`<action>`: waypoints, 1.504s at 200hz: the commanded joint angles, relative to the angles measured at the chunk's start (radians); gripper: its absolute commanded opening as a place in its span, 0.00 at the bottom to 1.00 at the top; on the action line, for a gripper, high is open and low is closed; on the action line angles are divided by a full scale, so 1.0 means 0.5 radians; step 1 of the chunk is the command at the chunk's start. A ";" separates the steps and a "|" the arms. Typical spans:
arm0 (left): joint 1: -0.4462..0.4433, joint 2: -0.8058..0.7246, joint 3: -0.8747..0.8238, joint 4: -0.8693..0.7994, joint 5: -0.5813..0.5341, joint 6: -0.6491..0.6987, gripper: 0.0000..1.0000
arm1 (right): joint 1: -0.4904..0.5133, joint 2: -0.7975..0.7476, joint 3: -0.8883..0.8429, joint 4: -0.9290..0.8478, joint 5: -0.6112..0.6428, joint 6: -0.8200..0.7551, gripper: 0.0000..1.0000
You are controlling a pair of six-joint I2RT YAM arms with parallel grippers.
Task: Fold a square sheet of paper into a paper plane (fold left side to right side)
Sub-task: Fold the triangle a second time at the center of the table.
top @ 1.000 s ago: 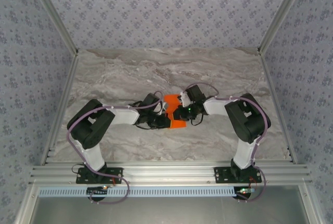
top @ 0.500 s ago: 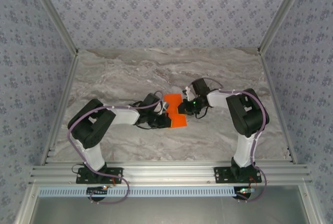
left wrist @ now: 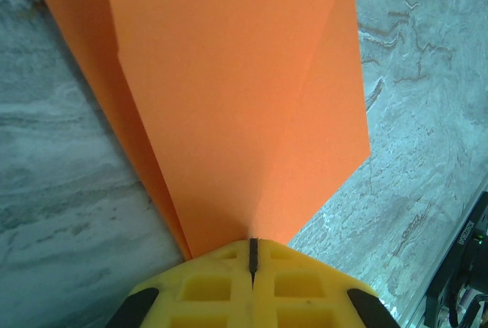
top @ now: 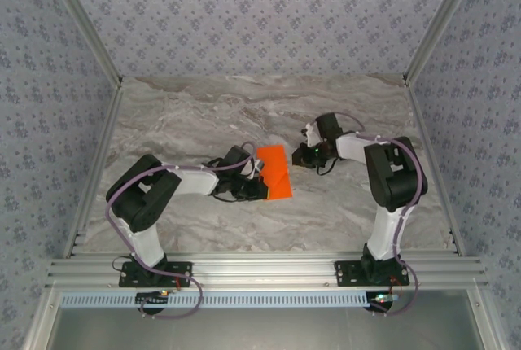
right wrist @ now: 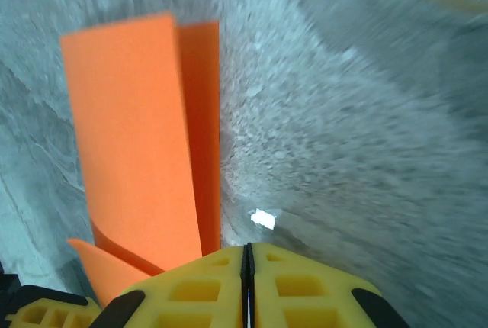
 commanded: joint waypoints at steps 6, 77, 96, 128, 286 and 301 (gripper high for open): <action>-0.018 0.069 -0.057 -0.184 -0.080 -0.014 0.00 | 0.043 -0.244 -0.065 0.025 0.046 -0.018 0.09; -0.022 0.047 -0.031 -0.182 -0.065 0.003 0.00 | 0.286 -0.040 -0.224 0.355 -0.113 0.237 0.09; -0.021 0.022 -0.011 -0.185 -0.056 0.009 0.00 | 0.291 0.000 -0.175 0.240 -0.048 0.196 0.09; -0.021 -0.049 0.083 -0.182 0.008 0.032 0.00 | 0.290 0.028 -0.162 0.059 0.064 0.118 0.09; -0.021 0.265 0.454 -0.440 0.004 0.164 0.02 | 0.317 0.087 -0.159 -0.080 0.188 0.067 0.09; -0.019 0.265 0.433 -0.474 -0.014 0.173 0.02 | 0.314 0.087 -0.152 -0.100 0.205 0.058 0.09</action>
